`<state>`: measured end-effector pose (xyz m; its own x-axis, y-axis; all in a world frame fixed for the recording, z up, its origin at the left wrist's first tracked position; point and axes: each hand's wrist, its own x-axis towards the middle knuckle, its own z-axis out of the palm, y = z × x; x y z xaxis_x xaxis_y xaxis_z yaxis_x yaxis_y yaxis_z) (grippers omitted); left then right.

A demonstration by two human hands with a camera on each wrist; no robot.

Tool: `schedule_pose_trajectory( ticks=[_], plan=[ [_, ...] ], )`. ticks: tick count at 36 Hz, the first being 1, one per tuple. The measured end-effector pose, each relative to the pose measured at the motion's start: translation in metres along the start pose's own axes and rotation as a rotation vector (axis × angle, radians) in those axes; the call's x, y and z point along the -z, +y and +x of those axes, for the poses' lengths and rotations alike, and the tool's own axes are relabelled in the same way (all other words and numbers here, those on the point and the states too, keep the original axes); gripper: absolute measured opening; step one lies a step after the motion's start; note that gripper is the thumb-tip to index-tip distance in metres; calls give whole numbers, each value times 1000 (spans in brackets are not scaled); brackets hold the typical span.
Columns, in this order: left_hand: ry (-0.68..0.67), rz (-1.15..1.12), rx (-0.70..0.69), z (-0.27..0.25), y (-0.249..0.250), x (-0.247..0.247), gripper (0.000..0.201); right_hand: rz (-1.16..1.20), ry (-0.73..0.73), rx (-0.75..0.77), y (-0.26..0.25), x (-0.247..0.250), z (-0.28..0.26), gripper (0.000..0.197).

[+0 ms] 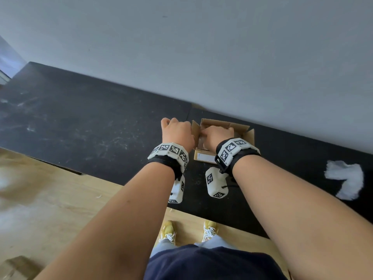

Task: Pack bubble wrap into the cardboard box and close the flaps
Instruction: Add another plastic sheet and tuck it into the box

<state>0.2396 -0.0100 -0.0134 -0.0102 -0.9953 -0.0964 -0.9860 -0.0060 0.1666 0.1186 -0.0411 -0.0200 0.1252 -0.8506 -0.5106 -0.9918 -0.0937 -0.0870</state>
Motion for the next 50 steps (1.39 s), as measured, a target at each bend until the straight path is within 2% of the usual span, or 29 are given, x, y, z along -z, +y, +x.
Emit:
schedule_pose_trajectory(
  ticks=[4, 8, 11, 13, 16, 22, 28, 34, 41, 44, 47, 50],
  plan=[
    [-2, 18, -17, 2, 1, 1, 17, 156, 50, 11, 8, 7, -11, 32],
    [-13, 16, -18, 2, 1, 1, 17, 230, 109, 7, 15, 7, -13, 51],
    [-19, 10, -14, 2, 0, 0, 17, 286, 243, -20, 19, -2, -10, 41],
    [-20, 10, -12, 2, -1, -1, 17, 298, 267, -46, 20, -8, -9, 35],
    [-20, 2, -12, 4, -4, -3, 17, 228, 233, -36, 18, -10, -3, 32],
    [-22, -31, -9, 9, -6, -5, 19, 0, -23, 1, 11, -7, 10, 25],
    [-25, -95, 12, 16, -7, -8, 17, -90, -148, -15, 7, -4, 34, 30],
    [-28, -112, 33, 16, -9, -10, 16, -212, -195, 13, -6, -3, 53, 28],
    [-23, -95, 18, 14, -5, -7, 18, -133, -186, -23, -3, -1, 45, 28],
    [-37, -70, 17, 12, -6, -9, 16, 35, -163, -13, 11, -6, 36, 29],
    [-40, -53, 6, 10, -3, -9, 17, 264, -114, 22, 22, -11, 22, 44],
    [-43, -32, -20, 9, 1, -5, 17, 310, -79, 44, 22, -13, 15, 42]
  ],
)
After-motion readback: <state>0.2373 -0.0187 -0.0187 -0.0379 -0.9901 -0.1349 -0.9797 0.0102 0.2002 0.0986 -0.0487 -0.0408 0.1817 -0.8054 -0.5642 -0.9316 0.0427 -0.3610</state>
